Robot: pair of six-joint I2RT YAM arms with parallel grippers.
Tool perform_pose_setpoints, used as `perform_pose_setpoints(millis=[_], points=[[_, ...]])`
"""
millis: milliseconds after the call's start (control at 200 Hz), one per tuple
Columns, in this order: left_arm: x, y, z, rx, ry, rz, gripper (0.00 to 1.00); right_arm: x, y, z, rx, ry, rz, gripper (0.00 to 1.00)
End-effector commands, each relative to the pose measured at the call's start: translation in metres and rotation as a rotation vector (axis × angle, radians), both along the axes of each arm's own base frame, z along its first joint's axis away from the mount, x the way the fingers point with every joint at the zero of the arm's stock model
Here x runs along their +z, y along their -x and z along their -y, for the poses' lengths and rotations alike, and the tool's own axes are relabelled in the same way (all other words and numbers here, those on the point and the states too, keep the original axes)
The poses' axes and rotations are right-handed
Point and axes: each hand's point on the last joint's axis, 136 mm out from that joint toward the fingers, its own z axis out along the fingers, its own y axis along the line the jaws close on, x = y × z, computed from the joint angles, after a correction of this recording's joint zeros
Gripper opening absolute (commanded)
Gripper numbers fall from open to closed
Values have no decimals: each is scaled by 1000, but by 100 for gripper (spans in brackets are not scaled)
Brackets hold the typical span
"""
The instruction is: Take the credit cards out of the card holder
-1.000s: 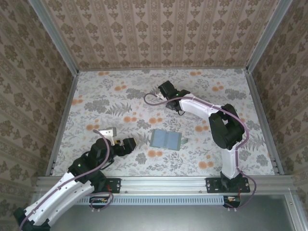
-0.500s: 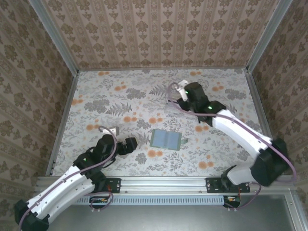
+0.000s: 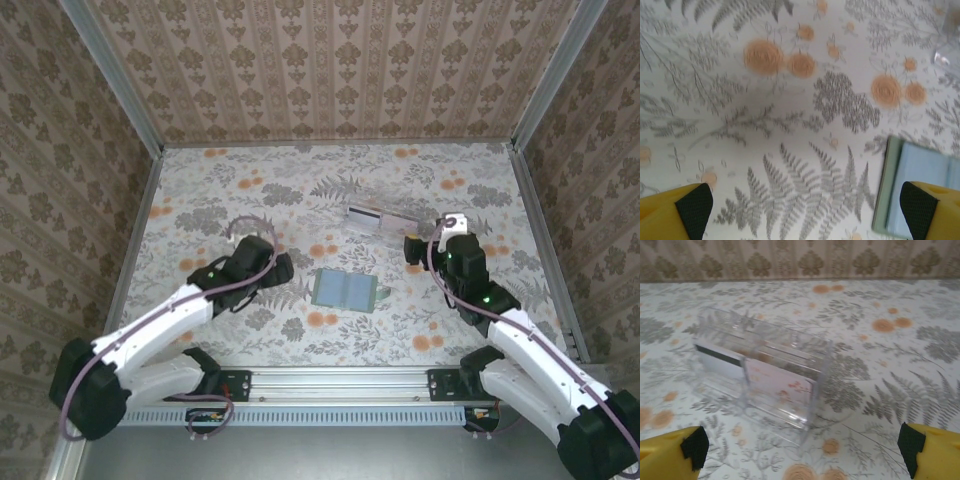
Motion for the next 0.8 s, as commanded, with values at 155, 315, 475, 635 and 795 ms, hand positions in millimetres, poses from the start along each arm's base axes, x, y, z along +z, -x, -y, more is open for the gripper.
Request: perform_pose_setpoints(millis=[155,315,475,635,795], points=[[32,-60,-41,142,-267,112,100,-1,-29,54,-296,130,108,100],[50,-83,-91,314,-376,226,100,-16,-50,74,-387,151,93,100],[55,-103,-148,407,-462,196,100,-39,-75,80,-400,200,35,100],[37,-119,-194,458,-461,199,100,-49,-86,86,-395,236,35,100],[-3,-135,-224,462,-515,177,100,-61,-89,88,-335,166,58,100]])
